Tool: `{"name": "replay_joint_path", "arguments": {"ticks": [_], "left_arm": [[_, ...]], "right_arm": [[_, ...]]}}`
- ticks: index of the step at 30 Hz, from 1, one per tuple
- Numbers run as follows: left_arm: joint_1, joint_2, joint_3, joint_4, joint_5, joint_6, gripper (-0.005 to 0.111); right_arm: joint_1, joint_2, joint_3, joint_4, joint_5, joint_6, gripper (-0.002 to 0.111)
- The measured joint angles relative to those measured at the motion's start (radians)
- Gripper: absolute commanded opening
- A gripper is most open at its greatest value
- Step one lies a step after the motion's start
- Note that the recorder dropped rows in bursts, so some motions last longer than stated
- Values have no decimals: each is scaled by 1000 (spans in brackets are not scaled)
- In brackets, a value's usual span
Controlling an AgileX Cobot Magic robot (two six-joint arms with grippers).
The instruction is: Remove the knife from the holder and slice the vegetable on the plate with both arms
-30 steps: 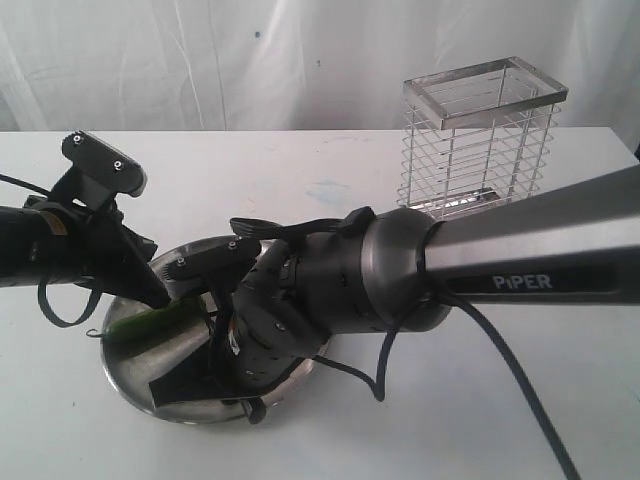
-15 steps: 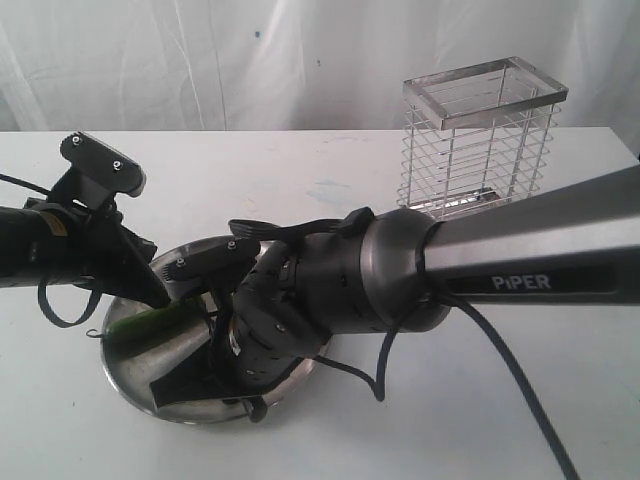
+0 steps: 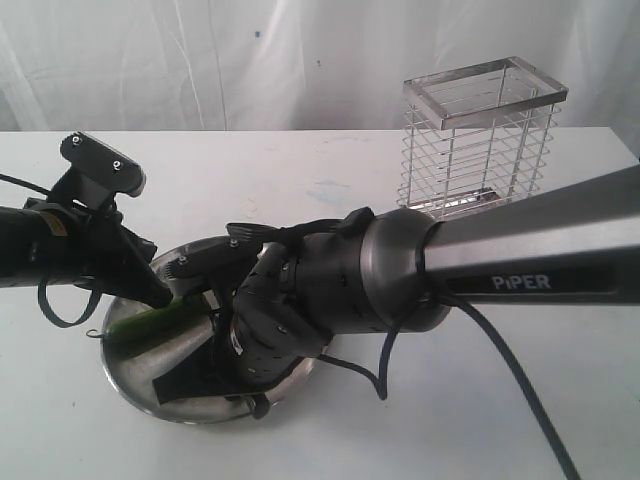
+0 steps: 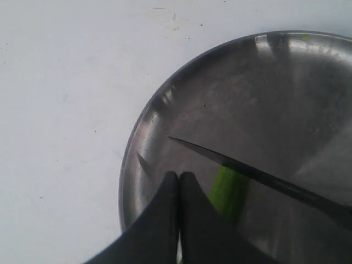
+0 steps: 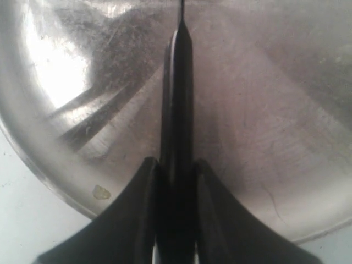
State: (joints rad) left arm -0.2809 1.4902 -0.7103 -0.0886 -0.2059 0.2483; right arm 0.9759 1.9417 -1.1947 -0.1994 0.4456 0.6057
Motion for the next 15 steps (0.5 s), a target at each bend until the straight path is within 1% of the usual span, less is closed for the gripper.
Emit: {"name": "replay_joint_path", "arguments": {"ticks": [15], "left_arm": [[0,0,0,0,0,0,0]], "right_arm": [[10,2,0,20,3,-21,0]]}}
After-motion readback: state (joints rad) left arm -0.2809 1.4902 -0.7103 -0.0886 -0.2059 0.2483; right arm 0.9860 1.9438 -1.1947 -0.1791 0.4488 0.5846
